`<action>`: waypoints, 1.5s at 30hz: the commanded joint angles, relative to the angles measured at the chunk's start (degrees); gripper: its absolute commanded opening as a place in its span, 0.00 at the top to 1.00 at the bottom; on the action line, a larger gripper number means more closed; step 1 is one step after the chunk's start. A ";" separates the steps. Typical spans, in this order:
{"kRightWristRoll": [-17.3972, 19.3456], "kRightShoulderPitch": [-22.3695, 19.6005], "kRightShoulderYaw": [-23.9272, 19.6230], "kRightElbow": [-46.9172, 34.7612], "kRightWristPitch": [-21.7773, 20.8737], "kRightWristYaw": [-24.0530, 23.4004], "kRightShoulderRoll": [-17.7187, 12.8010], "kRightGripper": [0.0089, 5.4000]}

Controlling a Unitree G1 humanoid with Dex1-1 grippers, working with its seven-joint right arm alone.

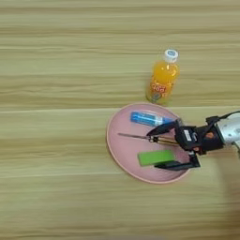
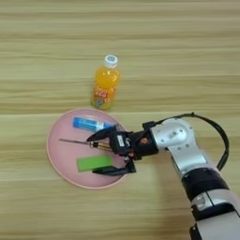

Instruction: Move the objects on the table

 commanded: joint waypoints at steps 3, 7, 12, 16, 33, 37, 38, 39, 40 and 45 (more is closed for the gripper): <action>-3.56 -1.81 0.48 -0.12 0.37 -2.90 -3.18 0.39; -3.76 -1.95 0.73 -0.04 0.17 -3.01 -3.34 0.44; -4.25 -2.38 1.24 -0.07 0.10 -2.81 -3.88 0.54; -5.05 -3.04 2.00 0.20 0.21 -2.07 -4.42 0.61; -8.25 -5.02 5.46 1.08 -0.67 -2.25 -5.94 0.73; -6.54 -5.12 4.71 0.50 -0.72 -2.20 -5.76 0.73; -5.84 -5.21 4.30 0.18 -0.63 -2.16 -5.63 0.73; -4.84 -5.28 3.77 -0.38 -0.26 -1.93 -5.54 0.73; -3.85 -5.31 3.28 -1.06 0.10 -1.59 -5.52 0.73; 2.49 -5.03 -0.67 -5.73 2.95 0.41 -6.22 0.74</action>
